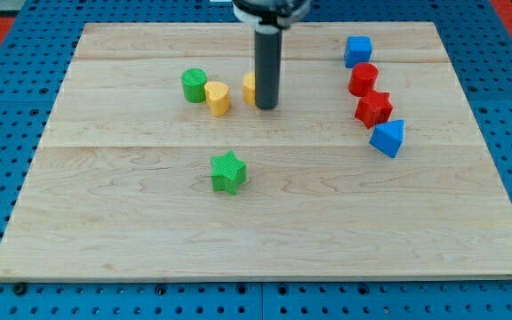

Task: Place green circle and the heart vertical to each other

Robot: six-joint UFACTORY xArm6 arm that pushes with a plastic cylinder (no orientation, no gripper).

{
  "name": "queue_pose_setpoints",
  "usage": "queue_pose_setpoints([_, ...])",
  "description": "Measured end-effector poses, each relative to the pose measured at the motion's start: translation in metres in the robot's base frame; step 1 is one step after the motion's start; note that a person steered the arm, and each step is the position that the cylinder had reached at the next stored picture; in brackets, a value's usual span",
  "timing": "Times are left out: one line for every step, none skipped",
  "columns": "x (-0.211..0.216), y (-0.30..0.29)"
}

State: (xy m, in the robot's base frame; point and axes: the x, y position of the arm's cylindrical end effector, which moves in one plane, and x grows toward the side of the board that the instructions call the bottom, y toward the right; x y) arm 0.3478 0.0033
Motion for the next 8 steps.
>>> queue_pose_setpoints([-0.051,-0.024])
queue_pose_setpoints([-0.046,-0.002])
queue_pose_setpoints([-0.018,-0.003])
queue_pose_setpoints([-0.002,-0.028])
queue_pose_setpoints([0.007,-0.059])
queue_pose_setpoints([0.023,-0.068])
queue_pose_setpoints([0.038,-0.078])
queue_pose_setpoints([0.009,-0.105])
